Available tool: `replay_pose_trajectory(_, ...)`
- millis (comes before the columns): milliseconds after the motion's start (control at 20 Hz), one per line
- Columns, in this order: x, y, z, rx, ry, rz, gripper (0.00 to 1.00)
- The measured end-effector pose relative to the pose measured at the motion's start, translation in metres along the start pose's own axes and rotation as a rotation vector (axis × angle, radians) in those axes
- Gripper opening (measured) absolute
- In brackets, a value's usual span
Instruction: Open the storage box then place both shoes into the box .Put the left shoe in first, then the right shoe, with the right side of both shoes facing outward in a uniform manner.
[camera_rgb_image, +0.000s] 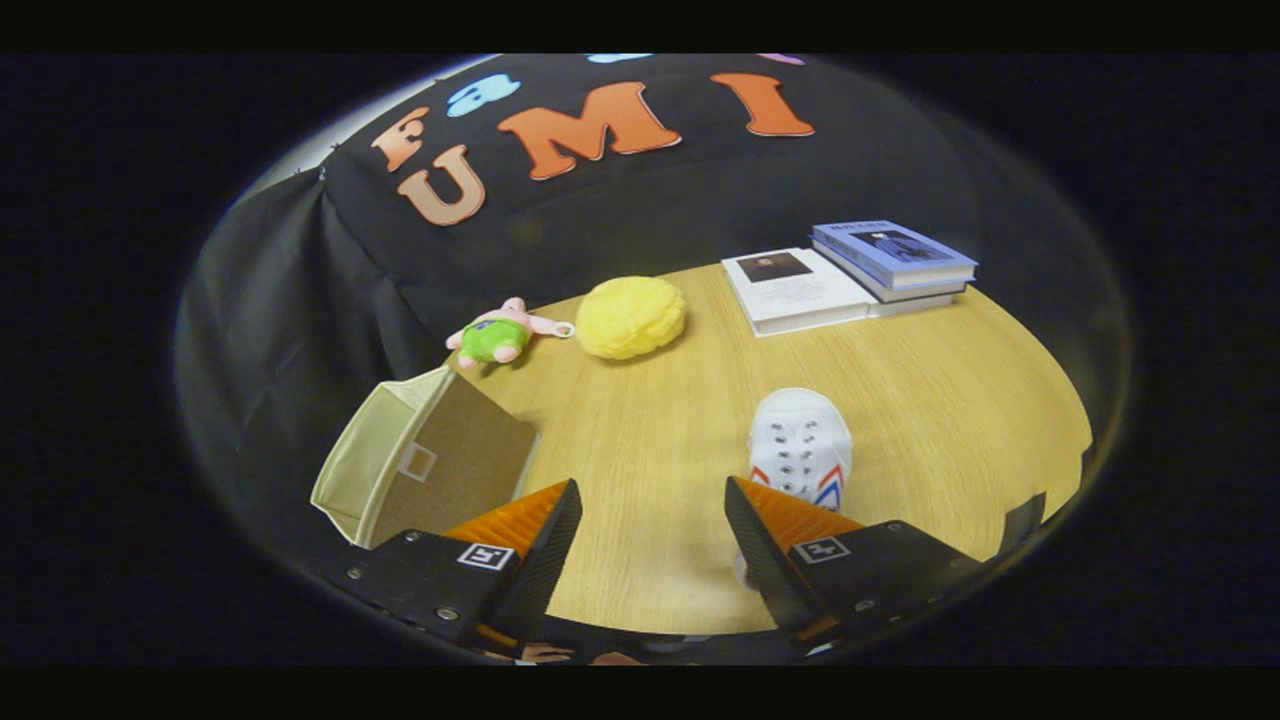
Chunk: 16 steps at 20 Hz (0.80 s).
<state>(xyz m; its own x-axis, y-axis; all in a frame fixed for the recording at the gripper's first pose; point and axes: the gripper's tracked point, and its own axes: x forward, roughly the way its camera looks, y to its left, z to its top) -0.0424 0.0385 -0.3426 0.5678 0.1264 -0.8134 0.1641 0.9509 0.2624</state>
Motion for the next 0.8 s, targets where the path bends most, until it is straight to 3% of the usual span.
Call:
replay_pose_trajectory(200, 0.003, -0.056, -0.020, 0.001, 0.054, -0.093, 0.86)
replay_pose_trajectory(650, 0.014, -0.095, -0.053, 0.069, 0.119, -0.064, 0.86)
replay_pose_trajectory(800, 0.019, -0.096, -0.058, 0.101, 0.150, -0.048, 0.77)
